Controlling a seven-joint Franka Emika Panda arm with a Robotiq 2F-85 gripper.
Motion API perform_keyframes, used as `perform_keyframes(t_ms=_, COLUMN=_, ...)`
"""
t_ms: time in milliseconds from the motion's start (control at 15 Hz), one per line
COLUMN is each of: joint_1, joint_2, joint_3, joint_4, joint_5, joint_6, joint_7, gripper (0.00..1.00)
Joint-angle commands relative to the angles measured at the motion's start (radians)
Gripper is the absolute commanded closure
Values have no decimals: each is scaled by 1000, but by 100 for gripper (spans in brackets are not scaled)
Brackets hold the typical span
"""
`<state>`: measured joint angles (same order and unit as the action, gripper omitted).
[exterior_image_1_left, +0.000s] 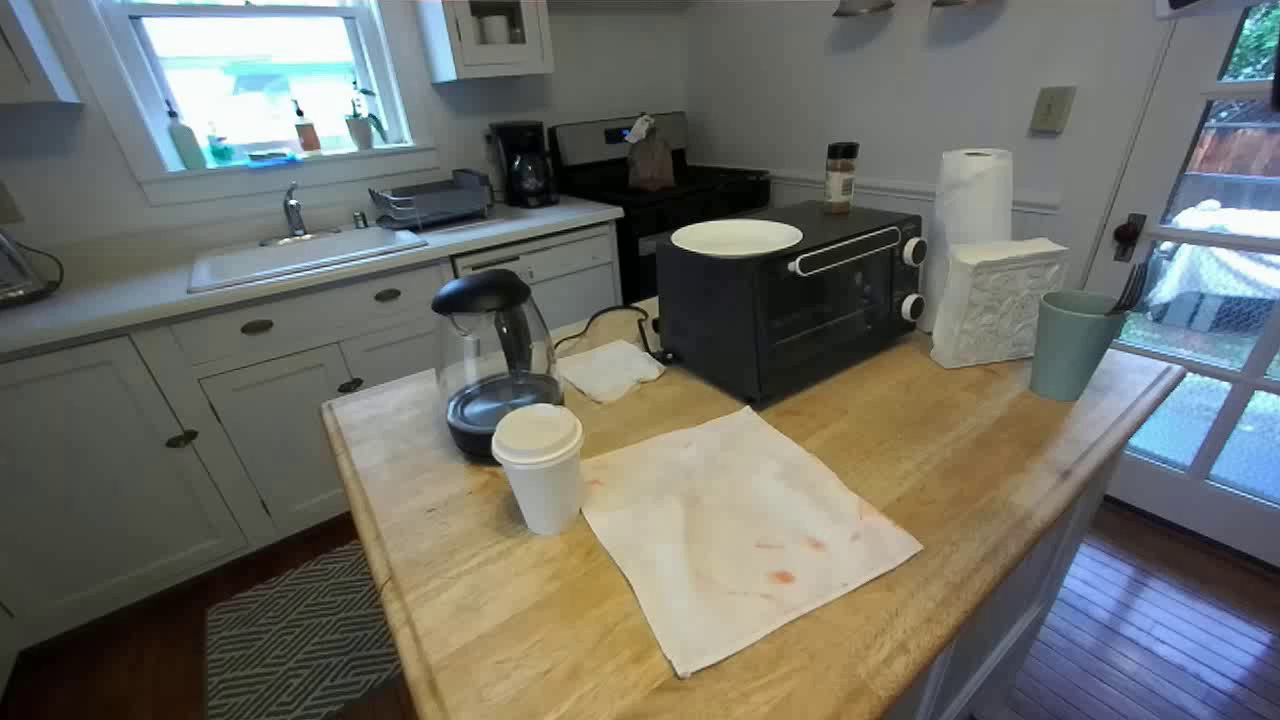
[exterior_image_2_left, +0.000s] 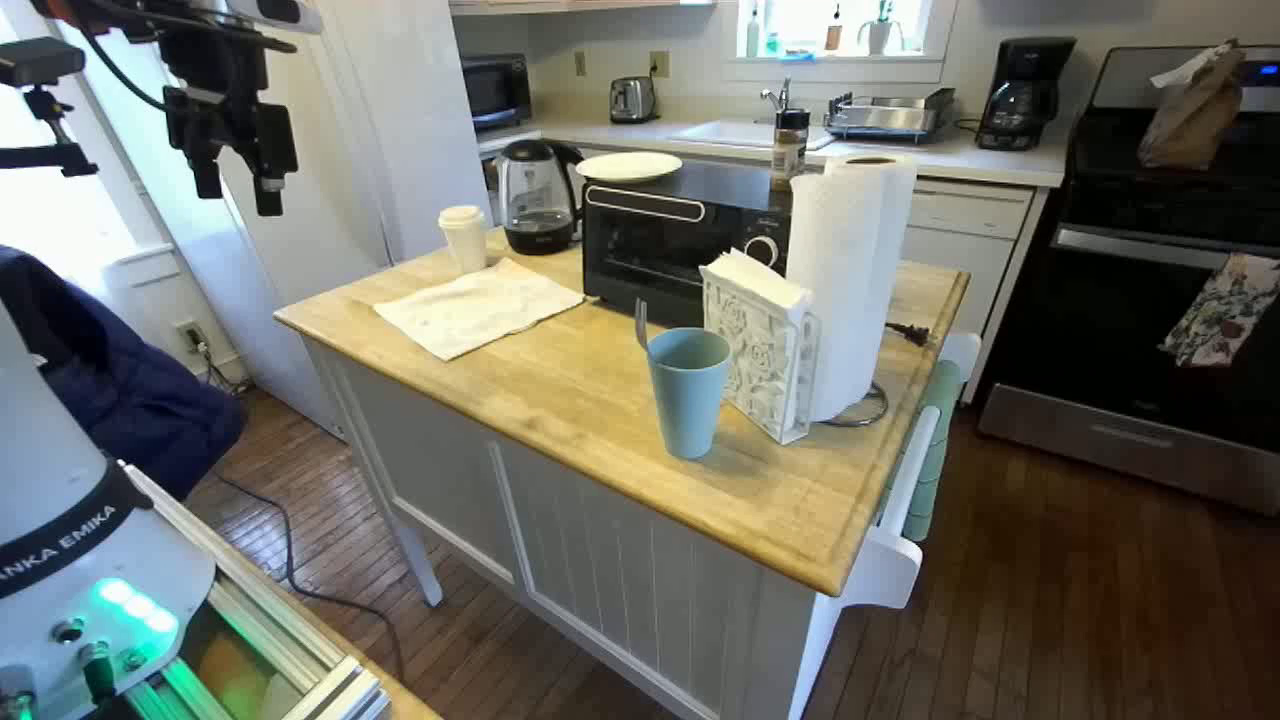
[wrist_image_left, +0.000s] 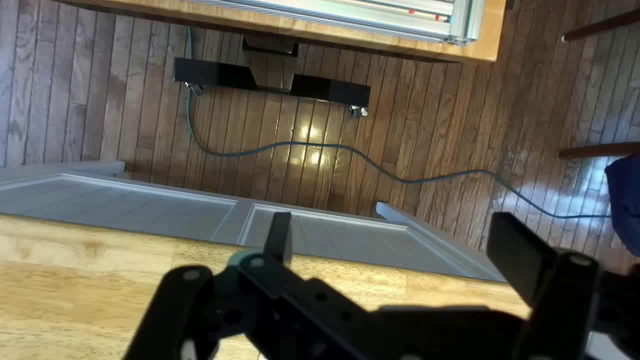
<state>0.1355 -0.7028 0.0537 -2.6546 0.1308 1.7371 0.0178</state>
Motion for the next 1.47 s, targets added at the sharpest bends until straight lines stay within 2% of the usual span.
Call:
perform_keyframes(t_ms=0, joint_1=-12, joint_2=0, joint_3=10, joint_4=1, joint_5=5, joint_6=-2, joint_7=-6, gripper=0)
perform_keyframes(t_ms=667, joint_1=-18, joint_2=14, joint_3=14, joint_4=14, joint_5=4, joint_6=3, joint_7=10, gripper=0)
perform_keyframes(t_ms=867, joint_1=-45, joint_2=59, joint_3=62, joint_4=72, joint_5=-74, joint_6=50, joint_7=66, gripper=0)
perform_keyframes(t_ms=1000, joint_1=-62, joint_2=111, joint_3=113, joint_4=106, joint_5=-149, joint_6=131, joint_7=121, gripper=0)
perform_keyframes(t_ms=1200, joint_1=-88, joint_2=196, joint_3=192, joint_4=158, joint_5=-289, joint_6=248, joint_7=222, gripper=0)
perform_keyframes(t_ms=1400, joint_1=-128, joint_2=289, joint_3=259, joint_4=216, joint_5=-476, joint_6=342, joint_7=335, gripper=0)
